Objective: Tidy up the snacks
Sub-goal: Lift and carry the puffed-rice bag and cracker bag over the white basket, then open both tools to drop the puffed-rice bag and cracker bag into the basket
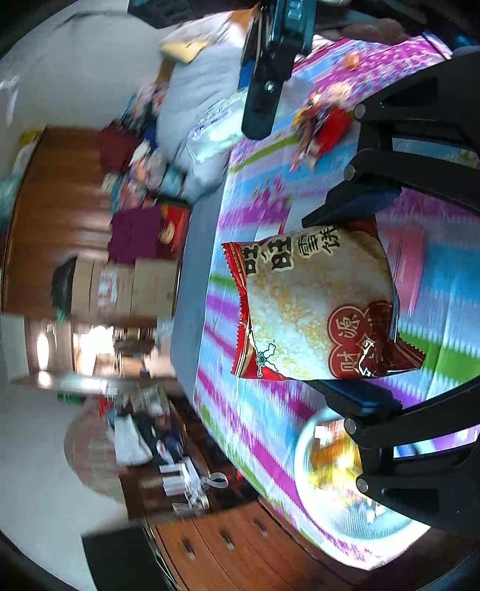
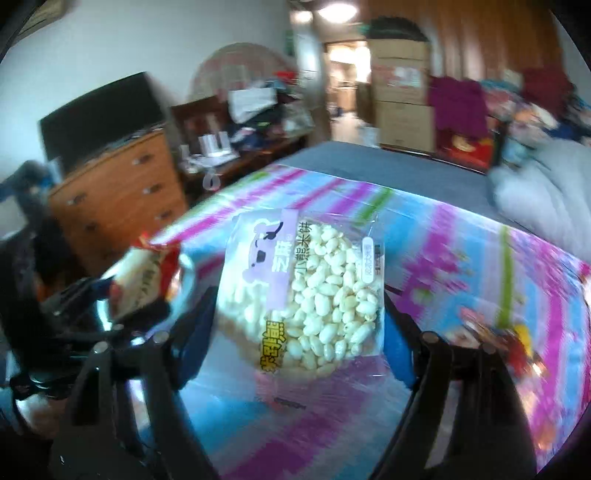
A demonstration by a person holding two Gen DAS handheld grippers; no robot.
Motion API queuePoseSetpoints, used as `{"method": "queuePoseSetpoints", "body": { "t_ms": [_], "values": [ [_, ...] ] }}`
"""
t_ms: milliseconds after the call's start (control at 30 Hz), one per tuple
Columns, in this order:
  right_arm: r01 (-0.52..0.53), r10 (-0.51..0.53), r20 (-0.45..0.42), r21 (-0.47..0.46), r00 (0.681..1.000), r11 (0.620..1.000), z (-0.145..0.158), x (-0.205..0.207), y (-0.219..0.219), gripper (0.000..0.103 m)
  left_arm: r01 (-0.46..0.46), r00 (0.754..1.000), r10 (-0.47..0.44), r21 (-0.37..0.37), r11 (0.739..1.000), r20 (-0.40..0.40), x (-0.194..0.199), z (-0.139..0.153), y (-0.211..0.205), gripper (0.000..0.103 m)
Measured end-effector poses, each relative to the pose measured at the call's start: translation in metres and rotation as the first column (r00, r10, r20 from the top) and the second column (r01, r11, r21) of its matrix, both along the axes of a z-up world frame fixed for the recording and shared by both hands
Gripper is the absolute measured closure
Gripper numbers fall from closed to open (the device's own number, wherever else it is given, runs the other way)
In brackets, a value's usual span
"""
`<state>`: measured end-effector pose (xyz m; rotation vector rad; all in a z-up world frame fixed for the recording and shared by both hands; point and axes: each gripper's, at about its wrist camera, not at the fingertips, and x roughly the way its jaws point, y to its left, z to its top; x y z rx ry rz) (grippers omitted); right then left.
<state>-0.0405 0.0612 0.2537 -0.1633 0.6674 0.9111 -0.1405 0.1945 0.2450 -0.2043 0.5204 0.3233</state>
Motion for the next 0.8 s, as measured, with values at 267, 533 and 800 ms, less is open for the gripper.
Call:
{"method": "queuePoseSetpoints", "body": {
  "t_ms": [267,533,800],
  "values": [
    [-0.202,0.204,-0.086,0.032,0.975,0.979,-0.005,-0.024,0.119,0.023,-0.198,0.980,0.198,-0.039,0.979,-0.001,-0.044,0.004,0.122,0.028],
    [-0.307,0.304,-0.174,0.012,0.937,0.952,-0.028,-0.045,0.199,0.023,-0.337,0.941,0.334,-0.093,0.937,-0.046,-0.075,-0.019,0.214,0.028],
    [-0.332,0.319,-0.232,-0.016,0.919,0.943,-0.050,-0.051,0.234,0.023,-0.387,0.921,0.377,-0.130,0.913,-0.094,-0.082,-0.051,0.243,0.028]
  ]
}}
